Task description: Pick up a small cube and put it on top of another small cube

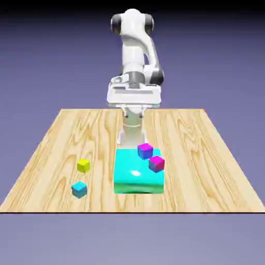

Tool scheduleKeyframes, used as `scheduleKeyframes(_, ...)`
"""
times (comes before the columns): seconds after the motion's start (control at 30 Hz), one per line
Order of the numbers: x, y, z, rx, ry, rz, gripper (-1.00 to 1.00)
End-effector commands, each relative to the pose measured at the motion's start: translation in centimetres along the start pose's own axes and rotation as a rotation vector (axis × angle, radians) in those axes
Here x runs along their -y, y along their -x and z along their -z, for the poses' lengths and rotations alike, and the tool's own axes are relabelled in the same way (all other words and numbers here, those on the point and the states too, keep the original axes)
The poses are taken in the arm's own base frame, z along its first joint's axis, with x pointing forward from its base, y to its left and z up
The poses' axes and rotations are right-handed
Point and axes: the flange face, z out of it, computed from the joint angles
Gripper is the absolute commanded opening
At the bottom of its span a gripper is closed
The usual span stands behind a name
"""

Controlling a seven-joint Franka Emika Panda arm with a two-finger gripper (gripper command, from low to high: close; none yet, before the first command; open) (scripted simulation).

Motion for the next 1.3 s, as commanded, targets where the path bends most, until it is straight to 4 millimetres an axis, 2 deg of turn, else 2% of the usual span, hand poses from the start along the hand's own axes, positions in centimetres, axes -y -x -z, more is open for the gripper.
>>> scheduleKeyframes(0.0, -0.5, -0.7, -1.1, 0.027, 0.031, -0.028, 0.0)
scheduleKeyframes(0.13, -2.9, -3.2, -5.3, 0.131, 0.156, -0.14, 0.0)
scheduleKeyframes(0.3, -6.9, -5.8, -10.5, 0.256, 0.31, -0.278, 0.0)
scheduleKeyframes(0.5, -13.0, -7.9, -16.2, 0.394, 0.492, -0.441, 0.0)
scheduleKeyframes(0.7, -19.9, -9.0, -21.0, 0.52, 0.667, -0.597, 0.0)
scheduleKeyframes(0.9, -27.3, -9.2, -24.7, 0.633, 0.834, -0.744, 0.0)
scheduleKeyframes(0.97, -27.4, -9.2, -24.8, 0.636, 0.838, -0.747, 0.0)
scheduleKeyframes(1.07, -30.3, -4.8, -28.6, 0.636, 0.838, -0.747, 0.0)
scheduleKeyframes(1.1, -30.5, -4.5, -28.9, 0.636, 0.838, -0.747, 0.0)
scheduleKeyframes(1.13, -30.5, -4.5, -28.9, 0.636, 0.838, -0.747, -1.0)
scheduleKeyframes(1.17, -30.5, -4.5, -28.9, 0.636, 0.838, -0.747, -1.0)
scheduleKeyframes(1.27, -27.6, -8.9, -25.1, 0.636, 0.838, -0.747, -1.0)
